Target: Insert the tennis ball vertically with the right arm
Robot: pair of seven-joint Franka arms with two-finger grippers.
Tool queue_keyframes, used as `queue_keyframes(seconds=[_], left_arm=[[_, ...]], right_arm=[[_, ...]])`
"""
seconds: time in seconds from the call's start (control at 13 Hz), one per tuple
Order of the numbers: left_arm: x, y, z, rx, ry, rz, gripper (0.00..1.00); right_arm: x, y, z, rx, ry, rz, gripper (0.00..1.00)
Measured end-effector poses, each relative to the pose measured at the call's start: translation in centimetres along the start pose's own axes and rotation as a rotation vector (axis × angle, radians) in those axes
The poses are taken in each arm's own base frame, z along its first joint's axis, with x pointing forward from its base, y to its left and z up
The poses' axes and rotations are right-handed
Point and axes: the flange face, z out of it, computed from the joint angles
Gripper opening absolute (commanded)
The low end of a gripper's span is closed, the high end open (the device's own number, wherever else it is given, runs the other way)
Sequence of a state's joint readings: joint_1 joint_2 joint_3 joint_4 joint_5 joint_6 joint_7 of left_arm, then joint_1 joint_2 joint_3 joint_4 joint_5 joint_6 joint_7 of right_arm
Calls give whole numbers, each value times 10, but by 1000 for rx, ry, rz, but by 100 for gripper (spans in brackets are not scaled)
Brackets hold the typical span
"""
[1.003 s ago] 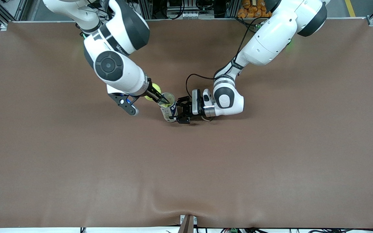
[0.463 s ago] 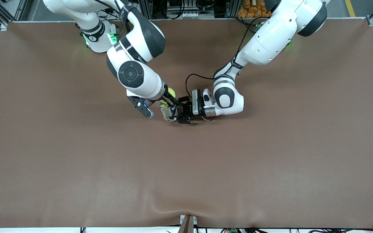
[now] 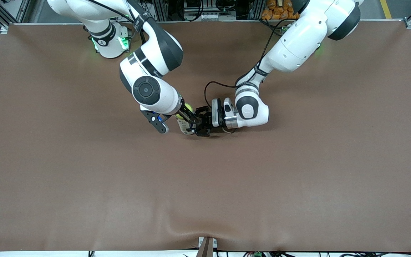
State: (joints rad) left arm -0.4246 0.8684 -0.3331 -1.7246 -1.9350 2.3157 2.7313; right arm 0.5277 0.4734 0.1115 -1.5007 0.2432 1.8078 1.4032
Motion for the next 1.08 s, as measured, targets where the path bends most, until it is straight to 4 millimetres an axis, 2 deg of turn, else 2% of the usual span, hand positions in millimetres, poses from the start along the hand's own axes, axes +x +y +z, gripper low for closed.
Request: queue_keyframes(seconds=[0.08,0.23,0.31,0.39,0.54,0.69,0.77,1.08], left_arm=[[0,0,0,0,0,-1,60],[0,0,0,1,1,-1,68],[0,0,0,1,1,-2,80],[0,0,0,1,1,-2,100],[-5,3,0,-1,-10,-11,100],[-18,10,-2,-5,-30,-29,100],[-22,11,-1,-6,-32,-34,100],[-24,11,-3,-4,-35,-38,100]], right_arm=[[2,0,-3,7,2,3,100],[3,0,-14,11,2,3,100],[1,3,-19,-4,-1,0,100],[-1,8,-26,-22,-3,-2,100],[9,19,-43,-39,-3,-14,100],[37,34,-61,-60,6,-79,100],[58,43,-73,-65,10,-117,100],[160,94,-126,-21,3,-260,100]])
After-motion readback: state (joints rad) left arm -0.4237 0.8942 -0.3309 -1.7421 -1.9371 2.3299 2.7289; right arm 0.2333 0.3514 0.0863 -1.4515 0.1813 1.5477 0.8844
